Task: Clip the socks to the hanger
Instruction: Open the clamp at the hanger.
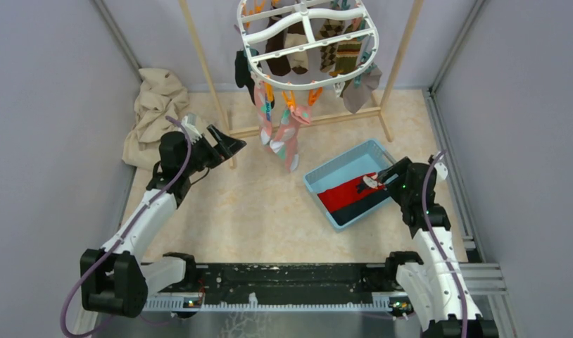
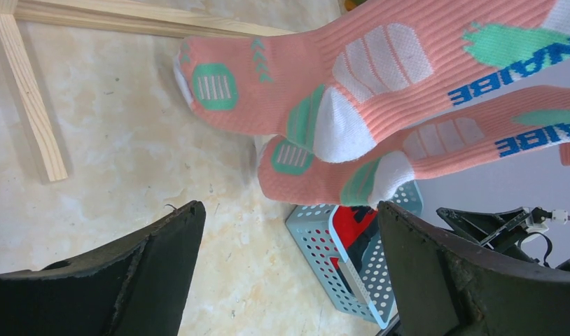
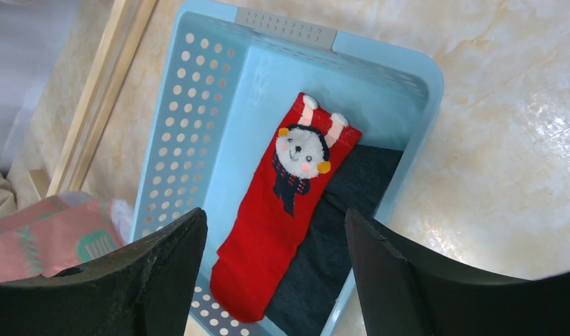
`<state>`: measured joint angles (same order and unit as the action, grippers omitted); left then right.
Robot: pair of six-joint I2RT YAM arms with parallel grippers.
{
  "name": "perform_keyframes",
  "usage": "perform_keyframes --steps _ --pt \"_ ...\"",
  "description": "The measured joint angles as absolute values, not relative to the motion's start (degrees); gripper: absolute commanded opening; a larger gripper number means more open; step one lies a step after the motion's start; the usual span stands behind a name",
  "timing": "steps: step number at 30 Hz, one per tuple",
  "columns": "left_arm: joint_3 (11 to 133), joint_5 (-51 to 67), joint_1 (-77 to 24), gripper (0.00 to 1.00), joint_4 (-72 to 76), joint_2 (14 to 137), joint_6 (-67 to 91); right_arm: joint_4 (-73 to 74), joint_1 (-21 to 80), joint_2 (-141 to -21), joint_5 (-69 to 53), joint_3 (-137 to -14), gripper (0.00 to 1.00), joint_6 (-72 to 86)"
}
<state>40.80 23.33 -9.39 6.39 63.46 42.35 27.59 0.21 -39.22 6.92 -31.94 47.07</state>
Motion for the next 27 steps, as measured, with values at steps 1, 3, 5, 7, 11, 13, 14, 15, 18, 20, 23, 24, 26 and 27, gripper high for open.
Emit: perform_keyframes --steps 1,3,5,7,11,13,14,15,18,20,23,24,26,27 --pt "40.80 23.35 -9.39 0.98 6.37 63.83 42.35 27.31 0.21 -39.86 6.31 -31.94 0.70 47.00" --pt "40.80 23.38 -9.39 0.98 6.35 64.53 42.35 26.70 0.21 -41.19 5.39 -31.94 0.68 46.92" --pt "40.80 23.38 -9.39 0.98 6.17 64.88 42.33 26.35 0.21 -41.65 4.69 -31.94 0.67 46.89" --pt "40.80 23.35 -9.39 0.98 6.04 64.86 42.30 25.85 0.21 -41.23 4.40 -31.94 0.66 46.68" --pt "40.80 23.38 -9.39 0.98 5.98 64.86 41.78 25.23 0.21 -40.12 4.10 -31.94 0.57 45.65" --pt "40.51 23.94 -9.39 0.97 6.72 64.77 41.08 24.58 0.21 -40.23 3.18 -32.01 0.54 44.56" --pt "39.92 24.27 -9.41 0.96 7.73 64.53 40.80 24.38 0.21 -40.47 2.72 -32.03 0.54 44.03" --pt "39.05 24.34 -9.41 0.95 8.86 64.16 40.53 24.40 0.21 -40.86 2.28 -32.18 0.54 43.42" --pt "37.52 21.80 -9.63 0.95 8.86 63.44 39.79 24.36 0.21 -42.81 1.41 -33.28 0.54 41.54" --pt "38.02 18.13 -9.63 0.94 6.90 64.36 39.07 24.29 0.21 -43.68 0.54 -33.87 0.54 40.42" --pt "39.09 11.31 -9.67 0.93 3.53 67.16 38.87 23.24 0.21 -43.77 -1.41 -33.87 0.51 39.16" --pt "39.09 9.58 -9.69 0.93 2.81 68.01 38.89 22.81 0.21 -43.77 -2.11 -33.87 0.50 38.74" --pt "39.11 6.33 -9.82 0.93 1.32 69.73 38.85 21.80 0.21 -43.97 -3.95 -33.89 0.50 37.74" --pt "39.31 4.93 -10.17 0.93 0.56 70.65 38.83 21.43 0.21 -44.29 -5.15 -34.11 0.48 37.10"
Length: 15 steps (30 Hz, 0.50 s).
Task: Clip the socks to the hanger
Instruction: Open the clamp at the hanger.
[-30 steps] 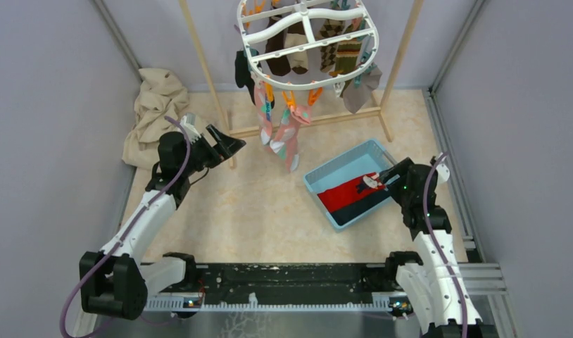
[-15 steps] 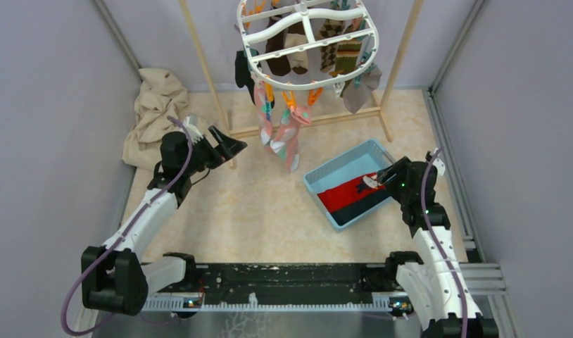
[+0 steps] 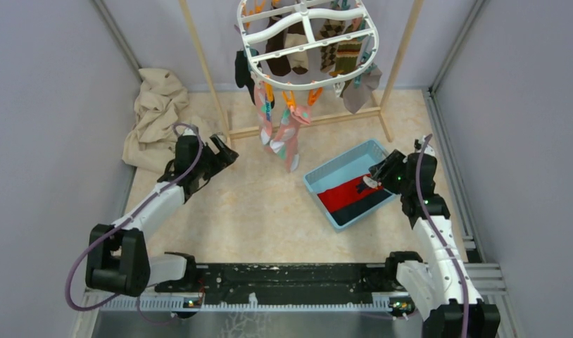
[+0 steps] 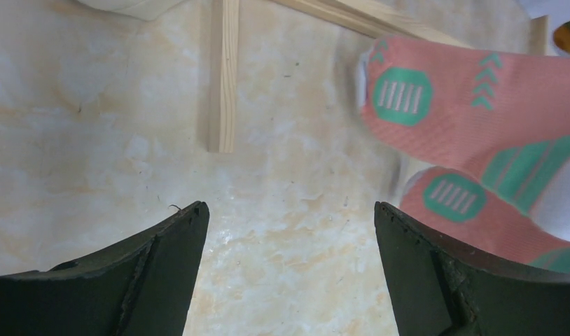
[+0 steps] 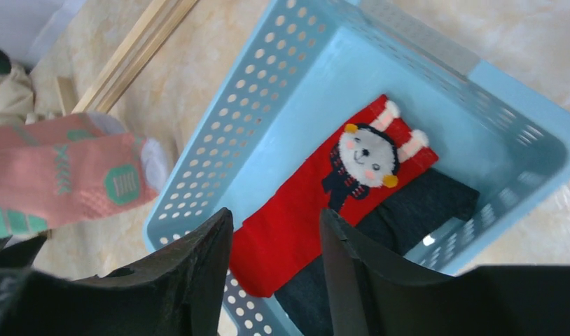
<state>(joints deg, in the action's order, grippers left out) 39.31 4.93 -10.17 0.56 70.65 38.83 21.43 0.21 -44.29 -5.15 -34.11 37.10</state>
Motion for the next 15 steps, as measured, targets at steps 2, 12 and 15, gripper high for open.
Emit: perform_keyframes --steps 2,12,15 --pt "39.99 2.11 -11.92 0.93 -0.49 72.25 38.61 20.97 0.21 -46.48 -7.84 -35.64 0.47 35.51" --pt "44.29 -10.07 -34.96 0.93 -1.61 72.79 33.43 21.98 4.08 -62.98 -11.62 -46.19 0.52 27.14" --pt "44.12 -12.53 -40.03 0.93 -1.67 70.74 31.81 21.74 4.43 -64.10 -11.42 -46.19 0.56 26.13"
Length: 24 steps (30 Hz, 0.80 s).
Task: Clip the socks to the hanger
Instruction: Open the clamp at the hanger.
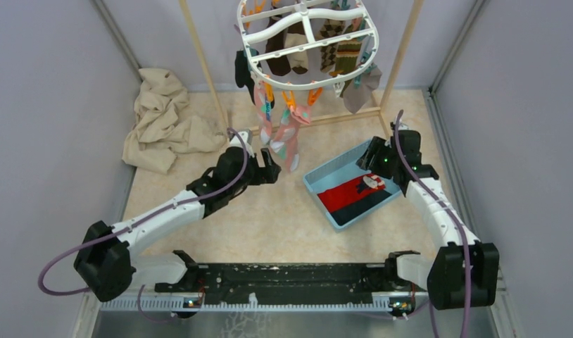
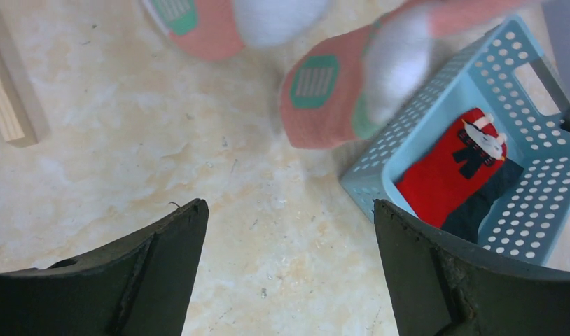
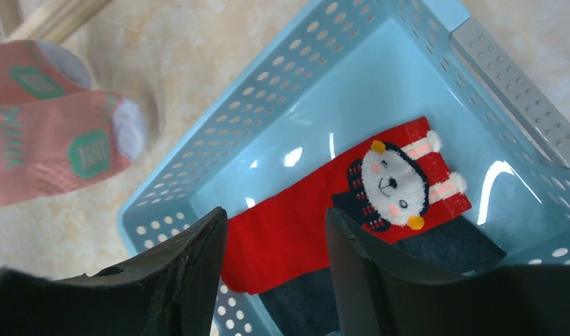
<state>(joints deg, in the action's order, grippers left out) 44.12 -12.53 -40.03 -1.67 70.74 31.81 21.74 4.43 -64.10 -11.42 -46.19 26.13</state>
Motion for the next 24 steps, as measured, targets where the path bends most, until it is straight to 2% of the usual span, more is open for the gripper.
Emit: perform_keyframes --steps 5,11,14,20,24 --pt "44.82 -15.38 -46.96 0.93 -1.41 70.00 28.42 21.78 5.58 -69.93 -10.44 -46.24 0.57 25.04" --pt "53.12 -10.66 -52.38 0.94 -0.16 72.20 23.59 19.88 6.66 -69.93 -12.27 -45.98 0.54 24.62" --pt "58.67 -7.60 -54.04 0.95 1.93 73.63 21.23 17.08 6.66 -66.52 -14.66 -43.81 0.49 24.12" --pt "67.64 -5.23 -55.16 0.97 6.85 78.30 13.56 12.08 6.66 -56.49 -19.33 -41.67 0.49 23.99" --pt "72.62 -6.83 -55.16 0.99 7.60 82.08 8.82 10.09 6.66 -55.11 -22.39 -42.06 0.48 24.01"
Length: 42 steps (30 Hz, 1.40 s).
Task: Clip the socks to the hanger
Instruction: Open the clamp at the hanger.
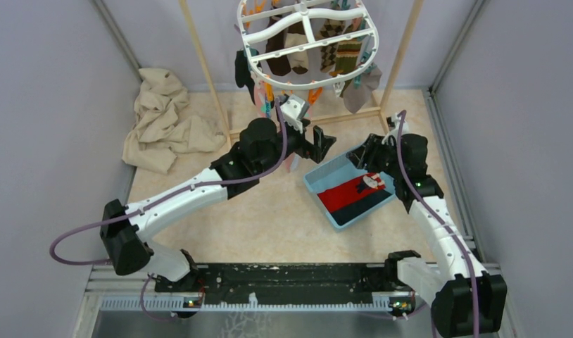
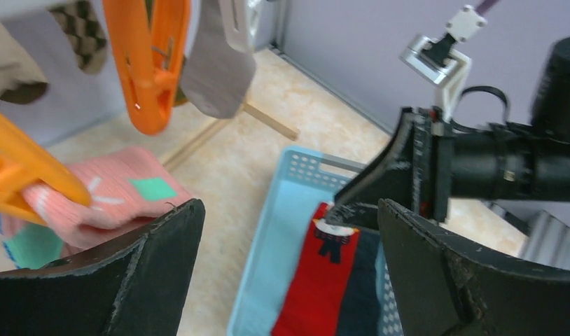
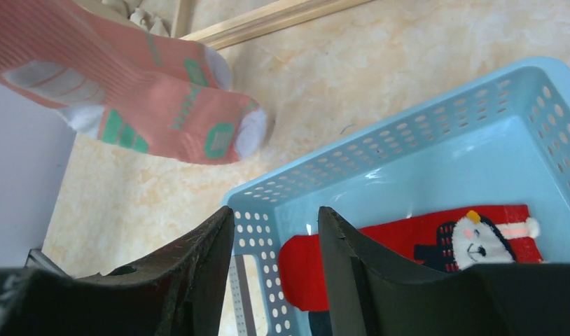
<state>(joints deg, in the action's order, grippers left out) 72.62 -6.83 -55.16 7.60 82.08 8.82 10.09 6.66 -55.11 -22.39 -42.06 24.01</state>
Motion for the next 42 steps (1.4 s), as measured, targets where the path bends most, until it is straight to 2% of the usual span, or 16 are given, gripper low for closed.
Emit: perform_keyframes --steps 7,17,33,42 --pt "75.09 -15.14 -55.13 0.99 8.64 85.62 0.69 8.91 6.66 -54.94 -23.90 -44.29 0.48 23.94" --pt "71.05 -20.01 -52.84 0.99 11.70 84.40 -4.38 -2.33 6.74 -59.68 -28.91 -57.95 0.49 25.26" --pt "68.14 -18.13 -51.92 0.99 12.71 80.77 -4.60 -7.97 16.19 -67.79 -31.09 -64.93 0.49 25.89" --pt "68.14 -13.93 -51.92 0.99 12.69 80.77 -2.98 -8.86 19.70 -72.66 -26.89 -66.74 0.49 23.90"
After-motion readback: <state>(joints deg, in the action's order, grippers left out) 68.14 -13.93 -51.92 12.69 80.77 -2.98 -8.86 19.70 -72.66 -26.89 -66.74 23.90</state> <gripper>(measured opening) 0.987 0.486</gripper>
